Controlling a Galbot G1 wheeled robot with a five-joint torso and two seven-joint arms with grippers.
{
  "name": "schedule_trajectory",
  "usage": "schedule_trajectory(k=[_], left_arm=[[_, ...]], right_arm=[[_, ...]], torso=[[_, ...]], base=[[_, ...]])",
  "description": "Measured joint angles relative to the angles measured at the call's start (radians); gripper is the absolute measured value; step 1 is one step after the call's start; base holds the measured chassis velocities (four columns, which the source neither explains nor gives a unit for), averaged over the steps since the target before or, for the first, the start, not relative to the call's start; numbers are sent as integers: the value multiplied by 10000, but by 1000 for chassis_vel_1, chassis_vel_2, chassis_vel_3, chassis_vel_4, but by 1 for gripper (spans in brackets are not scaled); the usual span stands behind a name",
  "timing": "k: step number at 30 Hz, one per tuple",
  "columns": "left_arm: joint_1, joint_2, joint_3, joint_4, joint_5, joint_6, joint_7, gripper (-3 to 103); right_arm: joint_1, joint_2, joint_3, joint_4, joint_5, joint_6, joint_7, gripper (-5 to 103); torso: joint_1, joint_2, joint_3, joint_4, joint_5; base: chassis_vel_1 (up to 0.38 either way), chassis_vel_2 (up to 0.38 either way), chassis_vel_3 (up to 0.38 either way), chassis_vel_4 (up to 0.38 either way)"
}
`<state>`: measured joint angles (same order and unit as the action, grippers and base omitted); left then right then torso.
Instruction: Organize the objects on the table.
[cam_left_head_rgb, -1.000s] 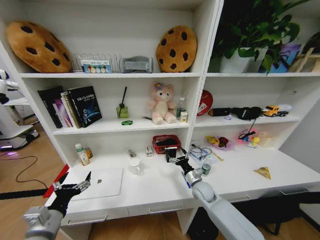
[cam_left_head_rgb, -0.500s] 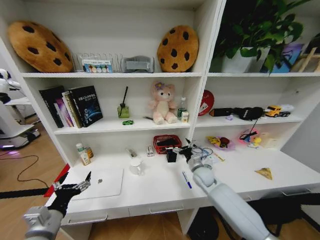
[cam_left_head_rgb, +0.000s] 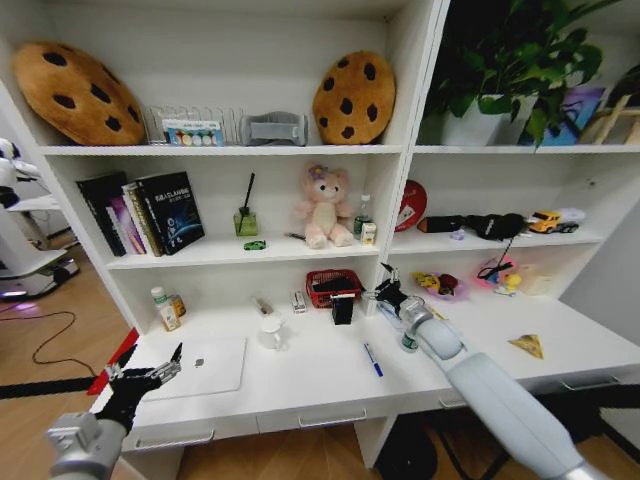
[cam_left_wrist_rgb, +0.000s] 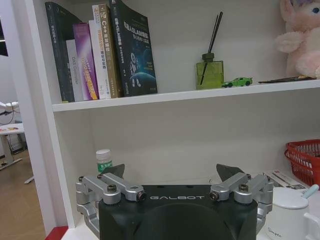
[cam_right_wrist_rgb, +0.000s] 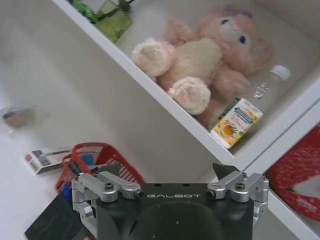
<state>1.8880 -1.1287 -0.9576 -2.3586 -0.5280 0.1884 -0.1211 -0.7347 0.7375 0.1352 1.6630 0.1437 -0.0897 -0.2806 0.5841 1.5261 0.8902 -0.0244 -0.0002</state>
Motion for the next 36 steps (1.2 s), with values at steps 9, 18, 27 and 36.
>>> schedule_trajectory(k=[9,18,27,36], left_arm=[[0,0,0,0,0,0,0,100],[0,0,-1,0,0,0,0,100],[1,0,0,0,0,0,0,100],[0,0,0,0,0,0,0,100]], right_arm=[[2919,1,-1764,-1665,81,13,-4854,100],[5896,712,-3770,-3508,199,-103,-8005,100],[7613,1025,-5767,-5182,397,75,-9360,100],[8446,1966,-6030,-6560,-2322,1183,-9646,100]], torso=[[0,-1,1,9,2],[0,-1,1,7,1],[0,-1,1,4,1],[0,0,0,6,-2]], base=[[0,0,0,0],[0,0,0,0],[0,0,0,0],[0,0,0,0]])
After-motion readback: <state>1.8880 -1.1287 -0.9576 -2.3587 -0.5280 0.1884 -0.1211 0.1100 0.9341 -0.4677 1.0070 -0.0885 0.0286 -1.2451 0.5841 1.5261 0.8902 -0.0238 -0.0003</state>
